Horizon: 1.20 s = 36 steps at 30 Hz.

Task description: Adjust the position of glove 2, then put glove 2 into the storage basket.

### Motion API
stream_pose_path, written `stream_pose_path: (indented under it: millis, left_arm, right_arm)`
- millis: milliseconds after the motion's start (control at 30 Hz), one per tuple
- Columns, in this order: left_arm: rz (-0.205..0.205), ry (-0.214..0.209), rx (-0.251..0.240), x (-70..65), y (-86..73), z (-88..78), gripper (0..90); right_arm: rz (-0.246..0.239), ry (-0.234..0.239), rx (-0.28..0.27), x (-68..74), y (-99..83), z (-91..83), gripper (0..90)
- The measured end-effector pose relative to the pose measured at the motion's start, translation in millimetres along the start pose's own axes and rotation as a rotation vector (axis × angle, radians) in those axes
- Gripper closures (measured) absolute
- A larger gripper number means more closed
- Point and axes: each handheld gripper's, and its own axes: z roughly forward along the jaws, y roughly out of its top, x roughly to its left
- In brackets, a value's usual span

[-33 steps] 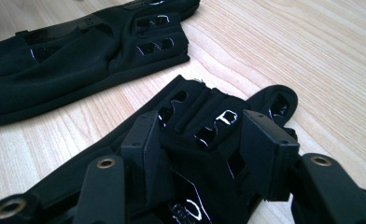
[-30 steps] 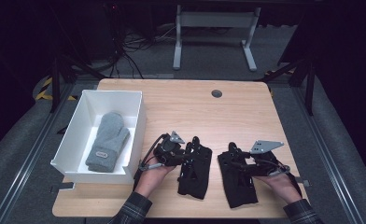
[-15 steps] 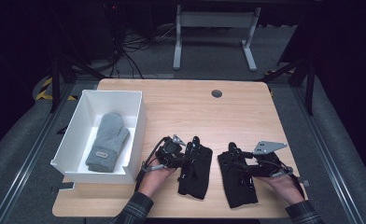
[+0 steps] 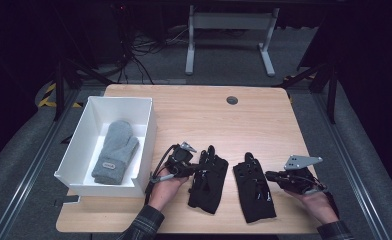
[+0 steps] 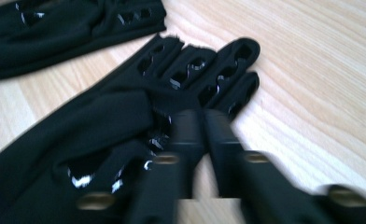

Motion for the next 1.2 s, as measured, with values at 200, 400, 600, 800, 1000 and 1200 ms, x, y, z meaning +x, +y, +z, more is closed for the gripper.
stream_pose_path:
  millis: [200,400,600,800,1000,1200]
  left_arm:
    - [-0.016,-0.034,-0.015,-1.0,0.1,-3.0,89.1]
    - [-0.024,-0.057,-0.028,-2.0,0.1,-5.4,89.1]
    - [-0.028,-0.079,-0.038,-3.2,0.6,-7.7,89.1]
    - [-0.026,-0.094,-0.053,-4.9,2.4,-10.5,89.1]
    - [-0.021,-0.101,-0.096,-7.5,8.0,-14.4,89.2]
    - [-0.027,-0.139,-0.109,-7.1,10.1,-19.5,89.2]
  right_arm:
    - [0.003,0.024,0.051,-0.2,-12.2,-3.8,90.0]
    - [-0.019,0.073,0.097,7.4,-12.7,4.3,90.0]
    - [-0.037,0.108,0.103,15.0,-7.8,12.1,90.0]
    - [-0.044,0.122,0.1,18.6,-4.6,16.2,90.0]
    - [-0.054,0.134,0.1,22.9,-1.4,20.1,90.0]
    - [-0.072,0.149,0.098,28.5,5.3,26.9,90.0]
